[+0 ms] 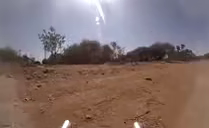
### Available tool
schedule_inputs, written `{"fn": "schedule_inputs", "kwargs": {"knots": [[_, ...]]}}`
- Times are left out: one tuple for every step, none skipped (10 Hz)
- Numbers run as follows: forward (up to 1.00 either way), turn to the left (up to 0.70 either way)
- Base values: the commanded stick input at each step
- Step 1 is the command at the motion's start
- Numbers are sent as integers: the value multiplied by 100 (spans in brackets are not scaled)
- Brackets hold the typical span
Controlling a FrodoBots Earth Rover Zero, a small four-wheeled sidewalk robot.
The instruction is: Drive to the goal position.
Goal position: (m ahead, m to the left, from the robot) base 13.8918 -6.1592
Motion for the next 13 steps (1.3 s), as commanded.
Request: {"fn": "schedule_inputs", "kwargs": {"knots": [[70,27],[70,16],[70,4],[70,0],[70,0],[70,0],[70,0],[70,0],[70,0],[70,0],[70,10],[70,22],[70,27]]}}
